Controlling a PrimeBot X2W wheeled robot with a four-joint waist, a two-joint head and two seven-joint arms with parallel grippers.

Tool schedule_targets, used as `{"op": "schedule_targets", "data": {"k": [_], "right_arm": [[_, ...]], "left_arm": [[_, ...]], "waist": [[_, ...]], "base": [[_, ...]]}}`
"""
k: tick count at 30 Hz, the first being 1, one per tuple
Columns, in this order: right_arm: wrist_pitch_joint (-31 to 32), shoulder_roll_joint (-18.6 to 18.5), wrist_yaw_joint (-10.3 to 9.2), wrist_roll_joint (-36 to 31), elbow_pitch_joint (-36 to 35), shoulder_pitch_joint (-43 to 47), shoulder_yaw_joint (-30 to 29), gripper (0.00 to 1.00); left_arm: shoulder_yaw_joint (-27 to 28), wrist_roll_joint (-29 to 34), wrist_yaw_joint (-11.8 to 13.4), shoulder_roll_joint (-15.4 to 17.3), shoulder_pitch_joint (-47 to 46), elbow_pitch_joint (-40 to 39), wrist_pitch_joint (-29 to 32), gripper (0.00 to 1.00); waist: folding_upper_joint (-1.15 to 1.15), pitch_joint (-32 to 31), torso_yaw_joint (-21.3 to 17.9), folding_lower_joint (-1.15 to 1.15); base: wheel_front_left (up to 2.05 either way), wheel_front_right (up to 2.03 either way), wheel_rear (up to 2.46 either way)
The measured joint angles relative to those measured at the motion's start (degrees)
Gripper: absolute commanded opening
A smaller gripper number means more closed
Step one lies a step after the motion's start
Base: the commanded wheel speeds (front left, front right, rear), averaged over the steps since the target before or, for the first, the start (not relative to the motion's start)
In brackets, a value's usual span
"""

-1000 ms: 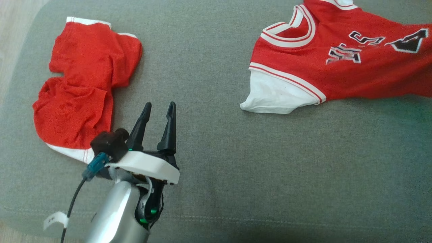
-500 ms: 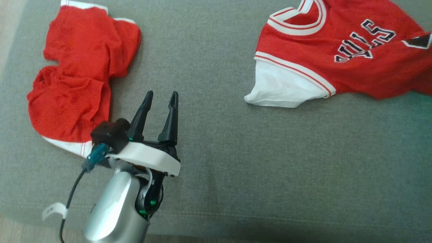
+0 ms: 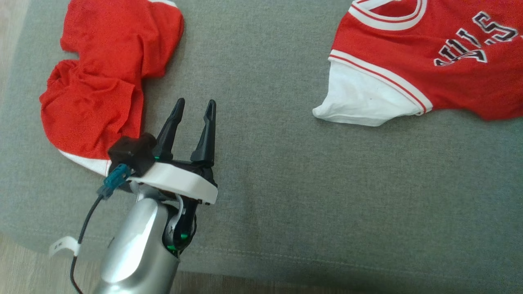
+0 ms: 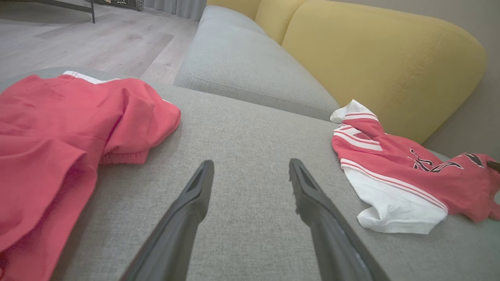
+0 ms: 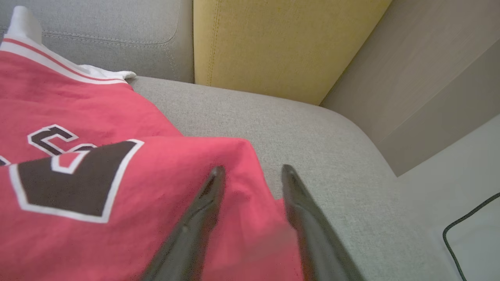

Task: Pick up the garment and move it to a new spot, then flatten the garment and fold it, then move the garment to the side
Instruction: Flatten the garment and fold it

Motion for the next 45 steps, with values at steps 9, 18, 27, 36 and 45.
{"op": "schedule_targets", "data": {"k": [9,18,27,36,45], "right_arm": [[-7.9,4.1,0.00,-2.6,0.9,0.2,-1.0,1.00],[-13.0,8.2,0.00,2.0,0.9,2.8,3.2,1.00],[-13.7,14.3,0.00,15.2,-13.6,15.6,9.5,1.00],[-13.5,19.1,0.00,22.2,-32.2,30.2,13.8,1.00],[-10.0,21.1,0.00,23.3,-42.9,32.4,14.9,1.00]], "left_arm": [[0.4,0.0,0.1,0.0,0.6,0.3,0.0,1.00],[-0.1,-1.3,1.1,0.0,4.1,0.2,0.0,1.00],[-0.3,-2.4,2.6,0.0,5.5,-0.5,0.0,1.00],[-0.2,-3.2,2.2,0.0,5.2,1.9,0.0,1.00],[-5.6,-0.5,1.0,0.0,-4.8,16.9,0.5,1.00]], "waist": [[0.00,-4.7,-2.6,0.00],[0.00,-10.5,-6.7,0.00],[0.00,-14.0,-12.5,0.00],[0.00,-12.1,-16.9,0.00],[0.00,-8.3,-21.9,0.00]], "base": [[0.00,0.00,0.00],[0.00,0.00,0.00],[0.00,0.00,0.00],[0.00,0.00,0.00],[0.00,0.00,0.00]]}}
